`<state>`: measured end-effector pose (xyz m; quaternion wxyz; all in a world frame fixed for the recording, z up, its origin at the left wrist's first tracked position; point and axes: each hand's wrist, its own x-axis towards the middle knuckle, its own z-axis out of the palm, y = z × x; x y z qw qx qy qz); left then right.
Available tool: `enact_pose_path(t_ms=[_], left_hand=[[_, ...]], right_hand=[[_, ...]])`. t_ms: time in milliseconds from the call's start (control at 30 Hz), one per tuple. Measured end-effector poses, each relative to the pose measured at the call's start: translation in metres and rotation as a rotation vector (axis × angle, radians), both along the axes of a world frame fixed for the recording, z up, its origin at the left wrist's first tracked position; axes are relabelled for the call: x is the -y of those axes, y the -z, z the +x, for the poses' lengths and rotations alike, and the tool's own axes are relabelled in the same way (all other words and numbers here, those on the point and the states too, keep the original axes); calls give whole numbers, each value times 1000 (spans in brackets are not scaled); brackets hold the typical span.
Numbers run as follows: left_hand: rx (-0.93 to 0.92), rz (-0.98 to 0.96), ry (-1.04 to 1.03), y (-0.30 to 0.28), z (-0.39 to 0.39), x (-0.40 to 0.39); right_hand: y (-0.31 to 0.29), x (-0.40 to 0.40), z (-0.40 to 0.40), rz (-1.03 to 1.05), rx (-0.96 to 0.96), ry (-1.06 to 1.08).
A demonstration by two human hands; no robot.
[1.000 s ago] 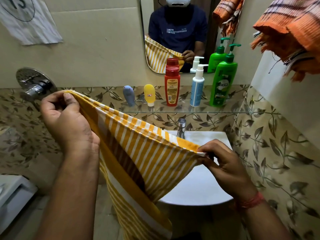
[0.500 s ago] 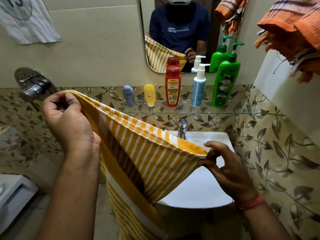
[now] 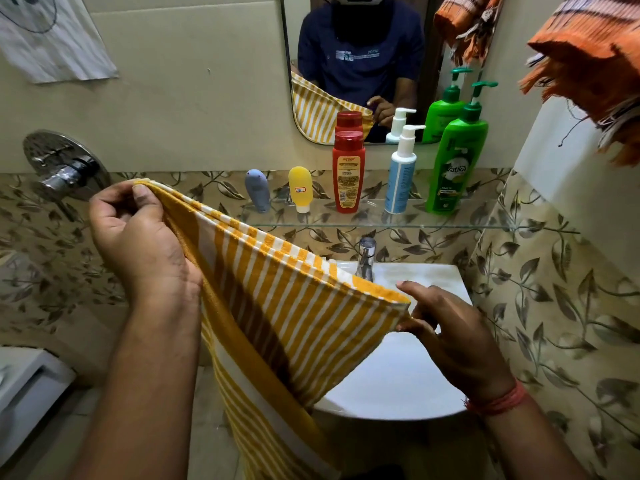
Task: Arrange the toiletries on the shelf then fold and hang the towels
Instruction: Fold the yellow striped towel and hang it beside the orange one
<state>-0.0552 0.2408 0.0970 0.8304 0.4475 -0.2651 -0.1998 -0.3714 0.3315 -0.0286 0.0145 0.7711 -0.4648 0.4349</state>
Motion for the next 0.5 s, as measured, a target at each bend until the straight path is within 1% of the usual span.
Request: enact_pose_path(t_ms=[67, 133, 400, 467, 500], left_hand=[[1, -4, 5, 0, -2, 1], [3, -12, 8, -2, -3, 2], [1, -12, 13, 0, -1, 7], [1, -8, 14, 1, -1, 8], [6, -3, 15, 1, -1, 8]], right_hand=[[3, 4, 1, 7, -104, -9], [7, 8, 1, -7, -146, -9], [0, 10, 2, 133, -201, -114], [-2, 8, -1, 210, -185, -148], [-3, 7, -2, 283, -158, -173]])
